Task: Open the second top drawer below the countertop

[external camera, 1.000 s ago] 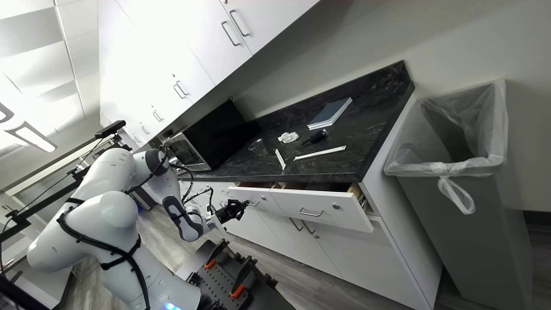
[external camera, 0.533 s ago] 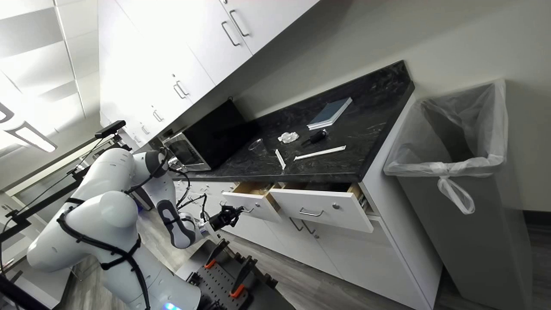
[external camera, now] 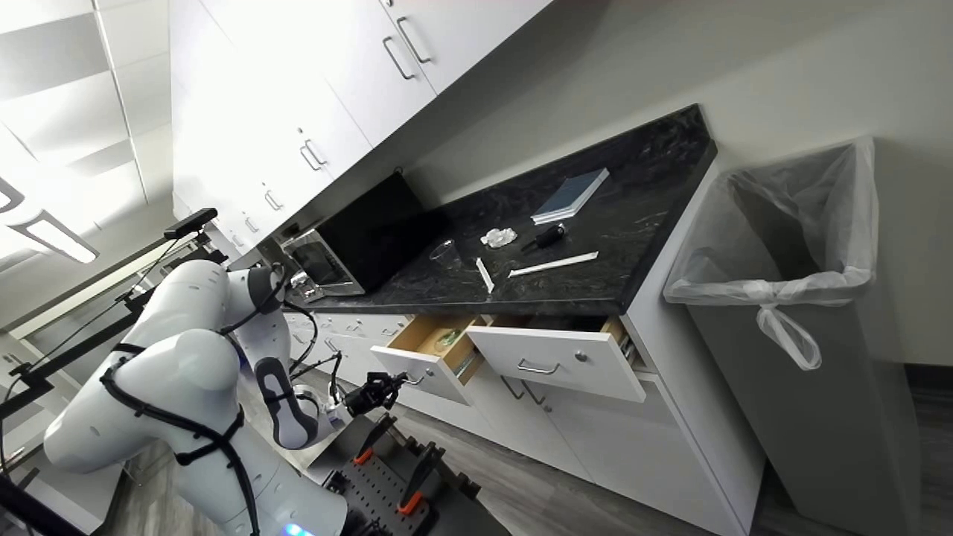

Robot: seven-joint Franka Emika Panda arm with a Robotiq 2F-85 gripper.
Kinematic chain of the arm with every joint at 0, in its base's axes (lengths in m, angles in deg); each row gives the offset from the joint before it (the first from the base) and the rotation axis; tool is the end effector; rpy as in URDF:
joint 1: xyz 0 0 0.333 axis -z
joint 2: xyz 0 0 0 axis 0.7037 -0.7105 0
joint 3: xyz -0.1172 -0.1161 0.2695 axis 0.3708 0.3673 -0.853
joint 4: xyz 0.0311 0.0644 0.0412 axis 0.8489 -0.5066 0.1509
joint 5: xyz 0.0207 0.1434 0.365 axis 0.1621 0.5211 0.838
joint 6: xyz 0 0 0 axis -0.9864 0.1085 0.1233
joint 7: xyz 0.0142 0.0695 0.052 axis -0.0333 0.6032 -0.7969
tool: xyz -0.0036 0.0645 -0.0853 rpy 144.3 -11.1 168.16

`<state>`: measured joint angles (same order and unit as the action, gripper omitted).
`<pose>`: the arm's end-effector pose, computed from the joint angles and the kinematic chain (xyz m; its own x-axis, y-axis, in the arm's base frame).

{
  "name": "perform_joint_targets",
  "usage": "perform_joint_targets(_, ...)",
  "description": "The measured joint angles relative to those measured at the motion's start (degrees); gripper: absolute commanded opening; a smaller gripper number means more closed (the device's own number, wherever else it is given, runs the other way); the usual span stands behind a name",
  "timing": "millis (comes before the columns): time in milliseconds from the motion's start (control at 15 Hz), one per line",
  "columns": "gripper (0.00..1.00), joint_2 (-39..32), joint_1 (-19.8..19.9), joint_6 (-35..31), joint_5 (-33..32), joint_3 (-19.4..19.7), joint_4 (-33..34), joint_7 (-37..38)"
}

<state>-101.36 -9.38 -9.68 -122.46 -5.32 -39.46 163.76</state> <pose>0.2083 0.4422 -0.0733 0.4498 0.8930 0.0162 0.1318 -0.0843 0.9877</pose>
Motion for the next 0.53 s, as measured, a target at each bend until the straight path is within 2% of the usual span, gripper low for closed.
perform_joint_targets(267,0.03,-0.2,-2.0,2.0,2.8,-1.8,-1.3,2.0)
perform_joint_targets(333,0.11,-0.2,-2.5,2.4,3.4,-2.3,-1.7,2.3)
perform_joint_targets(533,0.11,-0.1,-3.1,2.8,3.9,-2.9,-2.6,3.0)
